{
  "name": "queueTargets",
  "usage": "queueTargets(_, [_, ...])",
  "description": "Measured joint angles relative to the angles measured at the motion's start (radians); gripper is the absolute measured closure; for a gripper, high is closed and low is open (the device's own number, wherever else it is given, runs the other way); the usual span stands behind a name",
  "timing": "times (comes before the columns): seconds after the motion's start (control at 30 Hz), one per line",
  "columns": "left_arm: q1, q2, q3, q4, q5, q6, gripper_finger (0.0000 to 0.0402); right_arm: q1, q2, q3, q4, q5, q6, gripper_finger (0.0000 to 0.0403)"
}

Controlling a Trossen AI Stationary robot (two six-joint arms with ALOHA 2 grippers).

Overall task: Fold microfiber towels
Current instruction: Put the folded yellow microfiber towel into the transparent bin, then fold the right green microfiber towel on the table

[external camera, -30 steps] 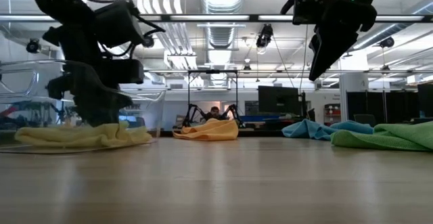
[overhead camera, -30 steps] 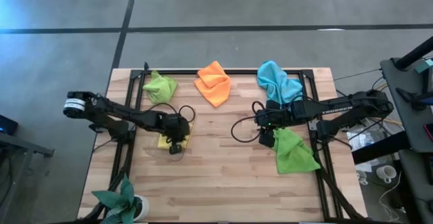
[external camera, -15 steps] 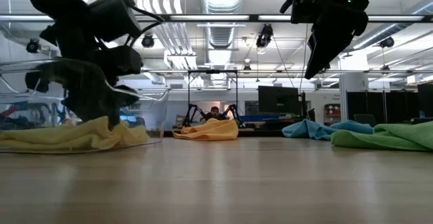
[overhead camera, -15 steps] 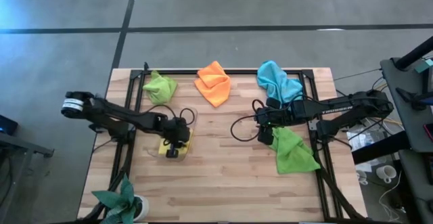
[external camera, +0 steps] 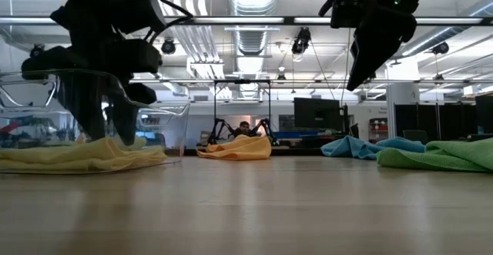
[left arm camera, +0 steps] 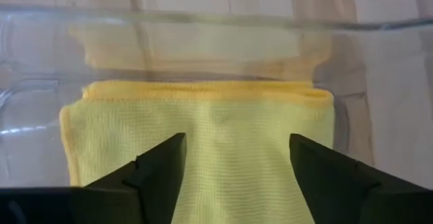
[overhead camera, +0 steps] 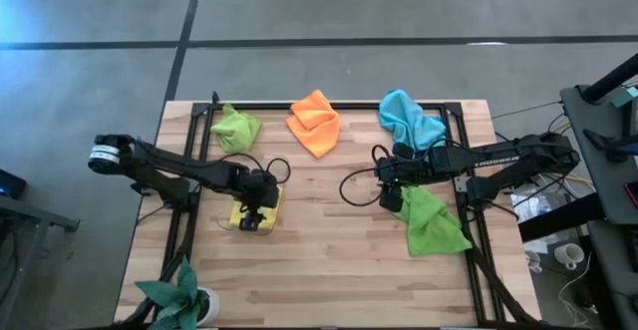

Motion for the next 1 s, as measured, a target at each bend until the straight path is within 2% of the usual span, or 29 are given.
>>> queueTargets(0.23, [-0.019, 0.064, -0.041, 0.141, 0.001, -0.026, 0.0143, 0.000, 0.000, 0.000, 0.003, 0.001, 0.000, 0.0211])
queueTargets(0.43, [-0.069, 0.055, -0.038, 0.083, 0.042, -0.026, 0.0143, -0.004, 0.000, 0.000, 0.001, 0.001, 0.000, 0.0211])
queueTargets(0.67, [-0.075, -0.046, -0.006, 0.075, 0.052, -0.106, 0.0144, -0.024, 0.000, 0.000, 0.005, 0.001, -0.007, 0.0211])
queueTargets(0.83, [-0.071, -0.145, -0.006, 0.025, 0.064, -0.200, 0.0144, -0.041, 0.039, -0.003, 0.135, 0.025, -0.006, 0.0211])
queueTargets(0.9, [-0.065, -0.207, -0.011, 0.029, 0.044, -0.231, 0.0144, -0.046, 0.081, -0.003, 0.188, 0.025, -0.034, 0.0211])
queueTargets(1.0, [-0.066, -0.320, -0.023, 0.070, -0.042, -0.259, 0.0144, -0.046, 0.152, 0.007, 0.208, -0.011, -0.140, 0.0211])
